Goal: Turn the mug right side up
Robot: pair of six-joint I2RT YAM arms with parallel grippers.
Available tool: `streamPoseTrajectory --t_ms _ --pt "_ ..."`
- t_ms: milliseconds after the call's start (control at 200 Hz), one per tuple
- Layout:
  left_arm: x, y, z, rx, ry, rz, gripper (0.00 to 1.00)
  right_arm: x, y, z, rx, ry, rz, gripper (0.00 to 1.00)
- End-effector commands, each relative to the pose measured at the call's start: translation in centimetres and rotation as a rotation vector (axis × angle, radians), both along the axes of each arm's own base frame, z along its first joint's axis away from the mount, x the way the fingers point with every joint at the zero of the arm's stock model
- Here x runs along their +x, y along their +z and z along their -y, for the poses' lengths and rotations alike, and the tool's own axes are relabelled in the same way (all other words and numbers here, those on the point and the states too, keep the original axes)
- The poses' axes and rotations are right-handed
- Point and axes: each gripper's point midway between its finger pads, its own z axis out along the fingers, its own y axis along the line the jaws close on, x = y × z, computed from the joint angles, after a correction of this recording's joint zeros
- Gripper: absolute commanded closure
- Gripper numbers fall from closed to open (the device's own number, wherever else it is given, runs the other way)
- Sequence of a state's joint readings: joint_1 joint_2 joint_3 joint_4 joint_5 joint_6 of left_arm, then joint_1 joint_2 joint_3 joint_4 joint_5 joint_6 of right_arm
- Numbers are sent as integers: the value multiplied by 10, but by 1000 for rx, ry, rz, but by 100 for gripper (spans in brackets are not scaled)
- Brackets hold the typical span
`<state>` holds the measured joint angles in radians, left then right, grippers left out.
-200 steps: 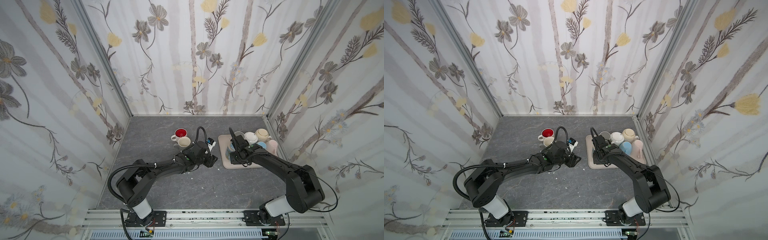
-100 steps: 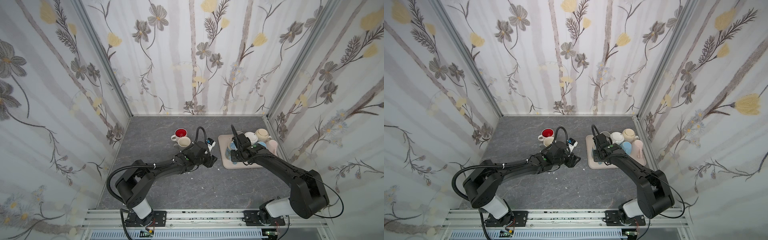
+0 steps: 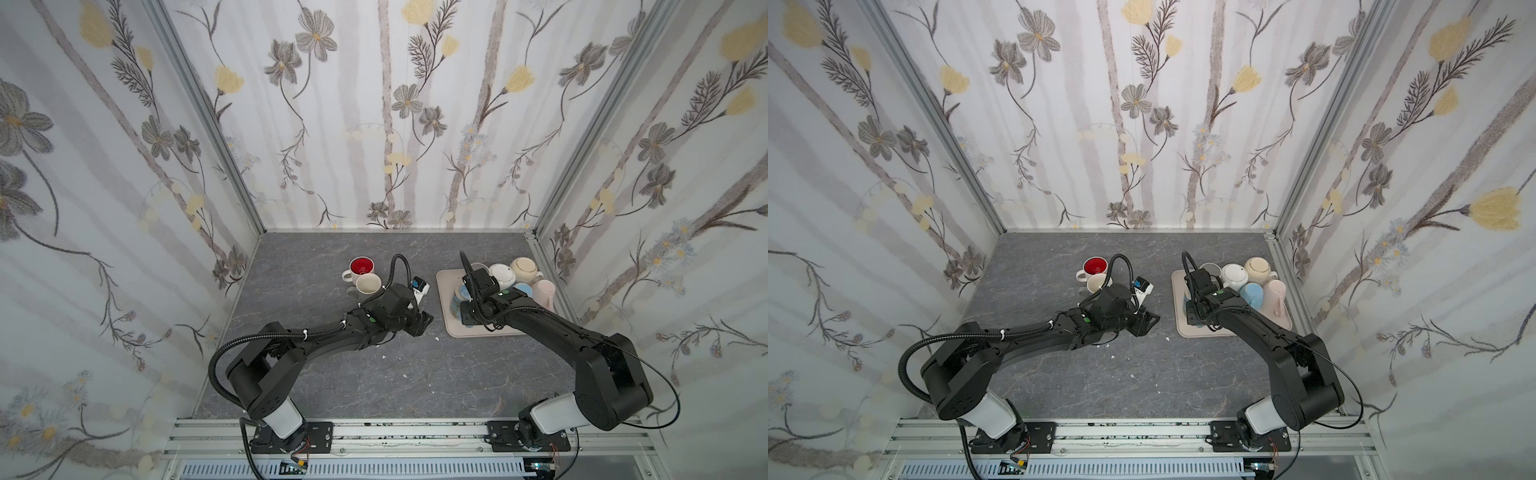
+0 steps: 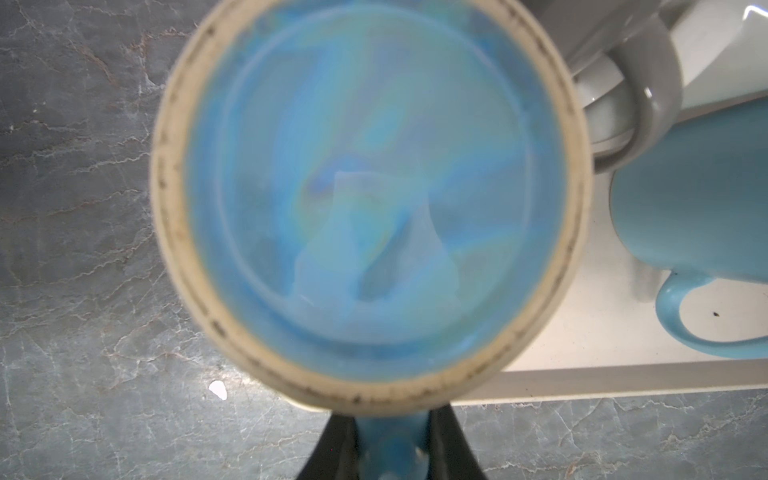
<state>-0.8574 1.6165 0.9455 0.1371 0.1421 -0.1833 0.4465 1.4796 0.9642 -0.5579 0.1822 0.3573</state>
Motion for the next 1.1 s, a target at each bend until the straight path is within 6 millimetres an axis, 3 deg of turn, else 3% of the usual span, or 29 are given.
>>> streamPoseTrajectory --t_ms 0,150,475,704,864,904,919,959,1099 --pt "1 4 -2 -1 6 20 41 2 2 -2 4 14 8 88" --pt "1 9 -5 -5 16 35 41 5 15 -3 18 15 51 100" --pt "8 40 -23 -81 99 135 39 10 59 -4 120 4 261 100" --pt "7 71 -37 -245 144 186 36 13 84 -12 243 -12 398 100" --pt "6 85 -42 -318 158 209 26 15 120 -23 375 10 538 100" --pt "5 89 -43 -346 158 210 24 16 140 -26 429 11 600 100" --pt "5 92 -43 -360 156 210 24 14 132 -25 434 10 591 100" --pt "4 98 -45 -401 153 212 22 13 141 -28 478 12 625 100" --pt "3 121 -47 -527 127 204 16 10 188 -43 663 61 768 100"
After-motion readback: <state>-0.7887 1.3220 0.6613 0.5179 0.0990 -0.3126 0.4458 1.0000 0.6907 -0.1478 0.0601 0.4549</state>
